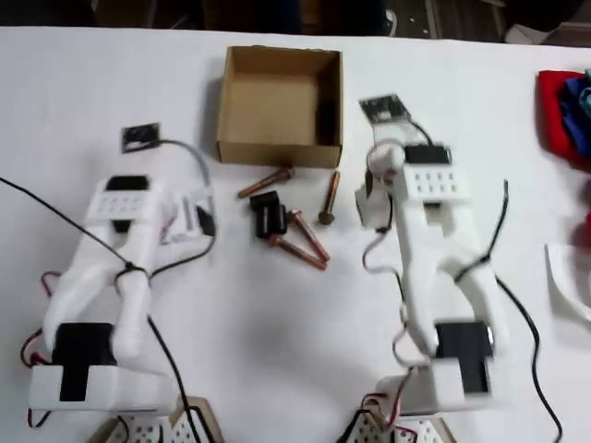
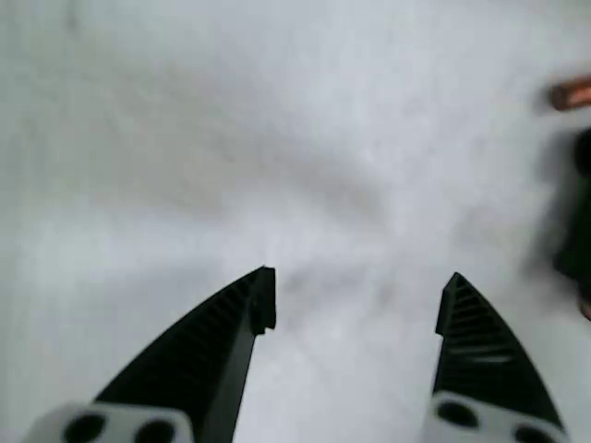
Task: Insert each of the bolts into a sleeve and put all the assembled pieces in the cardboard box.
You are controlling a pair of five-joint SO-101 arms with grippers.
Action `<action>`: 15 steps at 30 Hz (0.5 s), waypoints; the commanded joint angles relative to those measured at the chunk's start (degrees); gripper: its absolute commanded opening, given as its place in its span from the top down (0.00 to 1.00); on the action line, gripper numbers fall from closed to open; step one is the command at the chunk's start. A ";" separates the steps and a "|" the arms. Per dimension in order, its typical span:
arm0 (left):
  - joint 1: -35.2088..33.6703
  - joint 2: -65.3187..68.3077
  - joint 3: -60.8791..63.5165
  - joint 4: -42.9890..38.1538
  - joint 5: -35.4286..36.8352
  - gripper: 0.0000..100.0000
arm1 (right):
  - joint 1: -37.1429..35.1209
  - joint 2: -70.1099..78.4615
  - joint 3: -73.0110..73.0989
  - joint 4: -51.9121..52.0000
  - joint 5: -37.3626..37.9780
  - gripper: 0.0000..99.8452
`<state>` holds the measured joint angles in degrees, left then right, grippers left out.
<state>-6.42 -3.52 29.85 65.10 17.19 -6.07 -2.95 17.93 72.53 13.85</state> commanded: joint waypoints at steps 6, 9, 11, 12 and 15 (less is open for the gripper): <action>25.14 0.88 -10.33 14.24 8.97 0.71 | 4.26 -18.68 19.87 -13.05 -5.45 0.98; 30.15 3.16 -10.15 7.12 13.71 0.71 | 7.52 -18.77 22.15 -16.48 -6.33 0.98; 30.51 5.10 -10.15 0.70 20.84 0.71 | 9.54 -18.24 24.35 -19.65 -8.18 0.98; 30.33 6.15 -9.89 -1.76 24.79 0.71 | 10.42 -18.15 25.14 -21.14 -9.41 0.98; 30.24 9.41 -10.15 -3.87 32.44 0.71 | 11.65 -17.98 27.25 -24.31 -12.57 0.98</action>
<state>23.30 4.57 21.76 63.87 42.33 4.04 -19.03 44.66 51.16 3.82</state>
